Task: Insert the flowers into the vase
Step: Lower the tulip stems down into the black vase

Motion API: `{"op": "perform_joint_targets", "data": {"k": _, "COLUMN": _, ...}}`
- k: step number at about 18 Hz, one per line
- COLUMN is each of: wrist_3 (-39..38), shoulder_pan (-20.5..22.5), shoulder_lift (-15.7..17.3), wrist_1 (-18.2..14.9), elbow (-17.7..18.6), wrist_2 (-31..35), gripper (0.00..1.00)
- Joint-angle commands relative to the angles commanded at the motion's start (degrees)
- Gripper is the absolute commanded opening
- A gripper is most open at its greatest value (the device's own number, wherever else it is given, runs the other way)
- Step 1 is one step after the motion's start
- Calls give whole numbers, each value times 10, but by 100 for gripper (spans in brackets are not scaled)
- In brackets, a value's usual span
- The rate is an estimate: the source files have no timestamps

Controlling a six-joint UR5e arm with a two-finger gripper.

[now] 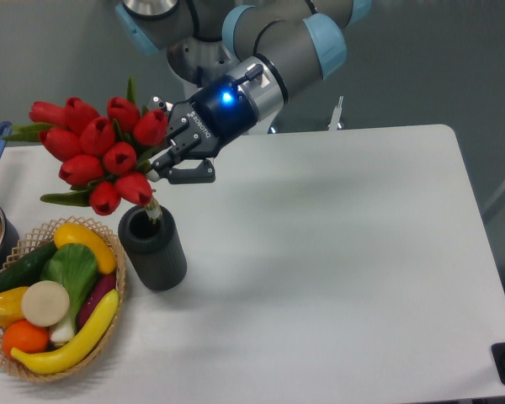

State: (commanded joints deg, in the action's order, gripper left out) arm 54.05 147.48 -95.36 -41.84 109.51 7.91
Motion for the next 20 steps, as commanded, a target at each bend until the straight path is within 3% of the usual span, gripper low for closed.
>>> {"op": "perform_joint_targets", "data": {"k": 18, "wrist_3": 35, "shoulder_pan": -24, "shoulder_lift": -35, "wrist_1": 4, "elbow": 28, "wrist_2": 11, "gripper": 0}}
{"op": "perform_joint_targets", "data": {"k": 20, "wrist_3": 88, "shoulder_pan": -28, "shoulder_lift": -46, "wrist_1": 6, "elbow": 50, "wrist_2": 18, "gripper": 1}}
